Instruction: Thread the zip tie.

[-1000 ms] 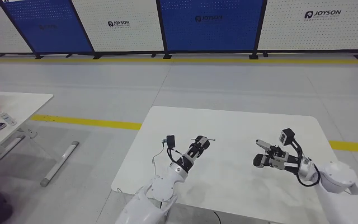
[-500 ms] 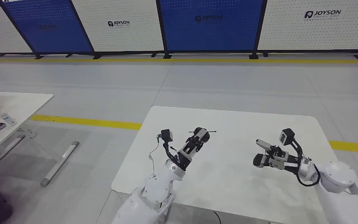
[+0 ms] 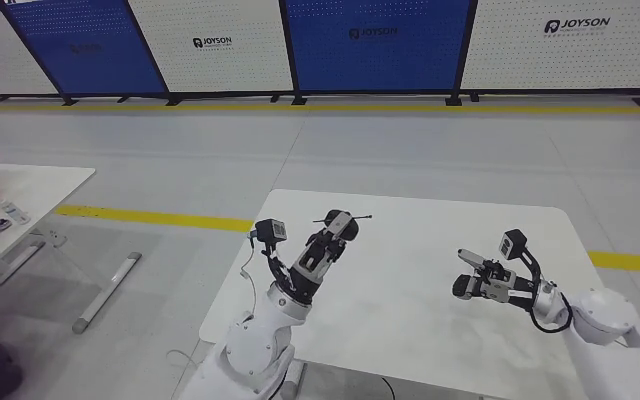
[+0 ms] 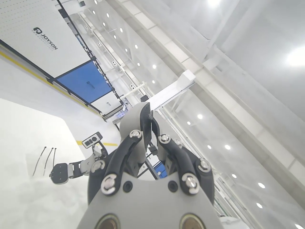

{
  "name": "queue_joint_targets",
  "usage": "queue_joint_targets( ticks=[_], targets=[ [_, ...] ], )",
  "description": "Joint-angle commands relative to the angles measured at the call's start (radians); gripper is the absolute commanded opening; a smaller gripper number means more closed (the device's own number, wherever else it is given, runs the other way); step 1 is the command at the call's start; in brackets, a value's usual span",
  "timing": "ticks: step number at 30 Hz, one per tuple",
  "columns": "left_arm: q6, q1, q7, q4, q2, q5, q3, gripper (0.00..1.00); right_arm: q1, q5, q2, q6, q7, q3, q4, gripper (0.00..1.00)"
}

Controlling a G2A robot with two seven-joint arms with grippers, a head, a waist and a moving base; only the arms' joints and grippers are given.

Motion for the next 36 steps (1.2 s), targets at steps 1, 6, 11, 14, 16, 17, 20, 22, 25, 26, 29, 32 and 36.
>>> queue_joint_targets(
  ticks=[1, 6, 11, 14, 16, 17, 20, 22, 25, 26, 29, 32, 36],
  targets=[
    [0.0, -0.001, 0.001, 0.001, 0.0, 0.0, 0.0, 0.0, 0.0, 0.0, 0.0, 0.0, 0.0, 0.0, 0.0, 1.0],
    [0.0, -0.001, 0.001, 0.001, 0.0, 0.0, 0.0, 0.0, 0.0, 0.0, 0.0, 0.0, 0.0, 0.0, 0.0, 1.0],
    [0.004, -0.003, 0.005, 0.004, 0.0, 0.009, -0.001, 0.0, 0.0, 0.0, 0.0, 0.0, 0.0, 0.0, 0.0, 1.0],
    [0.028, -0.01, 0.016, 0.022, -0.001, 0.076, 0.011, 0.0, 0.0, 0.0, 0.0, 0.0, 0.0, 0.0, 0.0, 1.0],
    [0.051, -0.018, 0.01, 0.047, -0.001, 0.111, 0.022, 0.0, 0.0, 0.0, 0.0, 0.0, 0.0, 0.0, 0.0, 1.0],
    [0.065, -0.024, 0.013, 0.063, -0.001, 0.122, 0.026, 0.0, 0.0, 0.0, 0.0, 0.0, 0.0, 0.0, 0.0, 1.0],
    [0.105, -0.052, 0.011, 0.122, -0.004, 0.143, 0.046, 0.0, 0.0, 0.0, 0.0, 0.0, 0.0, 0.0, 0.0, 1.0],
    [0.127, -0.071, 0.004, 0.17, -0.006, 0.155, 0.06, 0.0, 0.0, 0.0, 0.0, 0.0, 0.0, 0.0, 0.0, 1.0],
    [0.152, -0.102, -0.004, 0.244, -0.009, 0.148, 0.074, 0.0, 0.0, 0.0, 0.0, 0.0, 0.0, 0.0, 0.0, 1.0],
    [0.16, -0.112, -0.004, 0.267, -0.01, 0.147, 0.079, 0.0, 0.0, 0.0, 0.0, 0.0, 0.0, 0.0, 0.0, 1.0],
    [0.179, -0.142, 0.018, 0.336, -0.016, 0.165, 0.104, 0.0, 0.0, 0.0, 0.0, 0.0, 0.0, 0.0, 0.0, 1.0],
    [0.195, -0.167, 0.037, 0.393, -0.022, 0.178, 0.127, 0.0, 0.0, 0.0, 0.0, 0.0, 0.0, 0.0, 0.0, 1.0],
    [0.219, -0.193, 0.076, 0.449, -0.029, 0.214, 0.155, 0.0, 0.0, 0.0, 0.0, 0.0, 0.0, 0.0, 0.0, 1.0]
  ],
)
